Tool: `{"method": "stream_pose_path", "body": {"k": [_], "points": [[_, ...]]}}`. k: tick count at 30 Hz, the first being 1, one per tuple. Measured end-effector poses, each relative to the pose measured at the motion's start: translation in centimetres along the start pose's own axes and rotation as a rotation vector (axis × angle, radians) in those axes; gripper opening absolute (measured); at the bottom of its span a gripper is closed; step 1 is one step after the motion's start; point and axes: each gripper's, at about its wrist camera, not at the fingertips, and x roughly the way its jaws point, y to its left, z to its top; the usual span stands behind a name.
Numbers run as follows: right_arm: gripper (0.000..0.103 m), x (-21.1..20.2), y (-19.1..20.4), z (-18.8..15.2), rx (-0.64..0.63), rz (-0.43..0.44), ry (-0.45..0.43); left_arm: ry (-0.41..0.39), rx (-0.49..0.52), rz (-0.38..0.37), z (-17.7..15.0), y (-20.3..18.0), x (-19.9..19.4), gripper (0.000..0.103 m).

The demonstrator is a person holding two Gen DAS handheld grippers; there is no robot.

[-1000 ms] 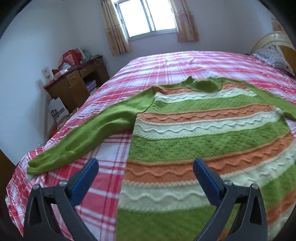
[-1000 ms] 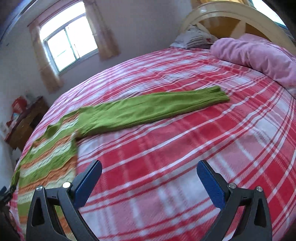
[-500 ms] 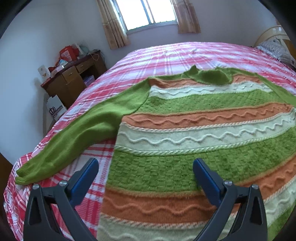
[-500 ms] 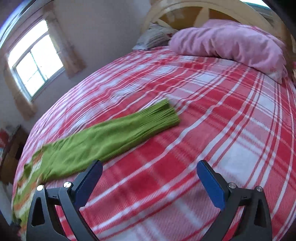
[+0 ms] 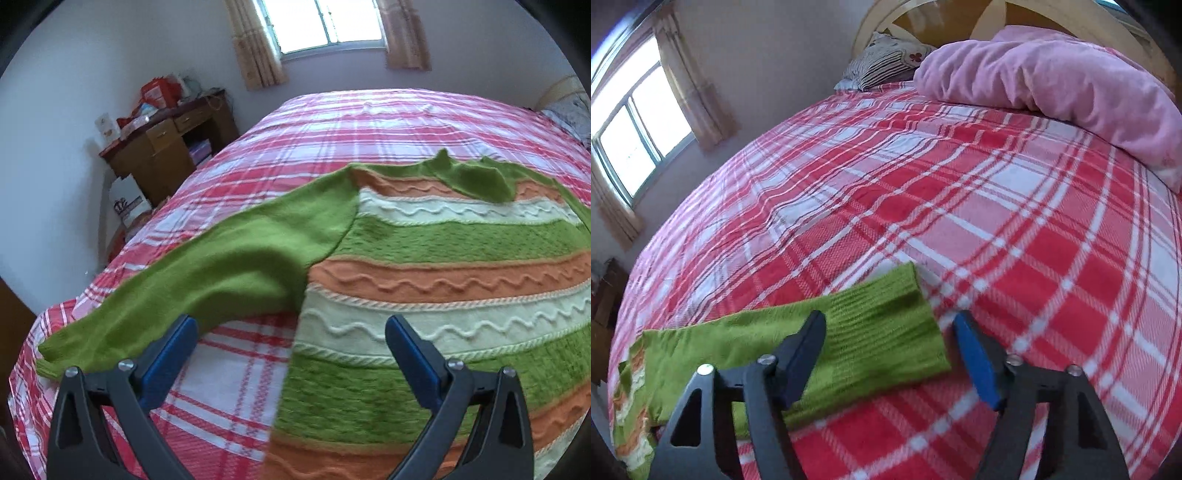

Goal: Fold small clothes
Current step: 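Move the right gripper to the sleeve cuff nearest it and grasp it, then lift the held sleeve with the right gripper and fold it across the sweater body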

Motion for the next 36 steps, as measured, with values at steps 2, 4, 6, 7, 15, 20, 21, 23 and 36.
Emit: {"method": "stream_pose_path", "body": {"k": [2, 4, 6, 7, 15, 20, 21, 23, 36], "points": [[0.058, 0.3, 0.8, 0.0, -0.048, -0.004, 0.010, 0.014, -0.005, -0.003, -0.4, 0.1, 0.4, 0.103], [0.036, 0.4, 1.2, -0.1, -0.079, 0.009, 0.021, 0.023, -0.011, -0.011, -0.6, 0.0, 0.5, 0.103], [0.026, 0.6, 1.2, -0.1, -0.087, 0.037, 0.043, 0.016, -0.017, -0.013, -0.6, 0.2, 0.3, 0.103], [0.020, 0.5, 1.1, -0.1, -0.084, 0.050, 0.048, 0.017, -0.020, -0.019, -0.6, 0.2, 0.2, 0.103], [0.016, -1.4, 2.5, -0.2, -0.080, 0.122, 0.026, 0.018, -0.032, -0.025, -1.2, 0.1, -0.5, 0.103], [0.015, -2.7, 4.1, 0.3, -0.101, 0.145, 0.004, 0.016, -0.047, -0.035, -1.9, 0.5, -1.2, 0.103], [0.015, -3.0, 4.4, 0.4, -0.103, 0.151, -0.001, 0.017, -0.047, -0.040, -2.0, 0.6, -1.2, 0.103], [0.015, -3.9, 5.4, 0.8, -0.120, 0.169, -0.013, 0.015, -0.043, -0.045, -2.2, 0.7, -1.4, 0.103], [0.015, -8.3, 12.4, 2.1, -0.226, 0.278, -0.056, -0.010, -0.087, -0.034, -1.9, 3.4, -1.8, 0.103]]}}
